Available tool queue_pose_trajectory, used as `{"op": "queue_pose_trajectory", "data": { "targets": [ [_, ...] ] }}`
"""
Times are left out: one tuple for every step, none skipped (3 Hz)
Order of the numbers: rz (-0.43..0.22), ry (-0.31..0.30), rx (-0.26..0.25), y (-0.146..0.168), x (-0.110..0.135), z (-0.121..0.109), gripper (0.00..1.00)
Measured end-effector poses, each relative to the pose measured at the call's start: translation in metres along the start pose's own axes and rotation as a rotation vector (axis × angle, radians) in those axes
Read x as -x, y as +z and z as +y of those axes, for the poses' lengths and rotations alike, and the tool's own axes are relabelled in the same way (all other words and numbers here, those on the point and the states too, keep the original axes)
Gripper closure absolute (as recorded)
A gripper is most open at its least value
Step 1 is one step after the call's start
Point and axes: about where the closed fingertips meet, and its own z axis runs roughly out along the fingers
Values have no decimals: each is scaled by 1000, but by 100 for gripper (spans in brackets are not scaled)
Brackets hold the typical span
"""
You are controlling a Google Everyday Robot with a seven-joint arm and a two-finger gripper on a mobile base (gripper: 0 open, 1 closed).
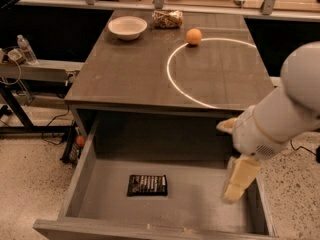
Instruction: Pick rxbar chocolate from top drawer and place on counter
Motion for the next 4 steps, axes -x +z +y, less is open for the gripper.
{"op": "queue_pose_trajectory", "data": {
  "targets": [
    [-87, 14, 45, 63, 7, 11, 0],
    [-192, 2, 66, 122, 24, 13, 0],
    [-252, -16, 62, 147, 39, 11, 0],
    [-331, -77, 35, 172, 77, 5, 0]
  ]
}}
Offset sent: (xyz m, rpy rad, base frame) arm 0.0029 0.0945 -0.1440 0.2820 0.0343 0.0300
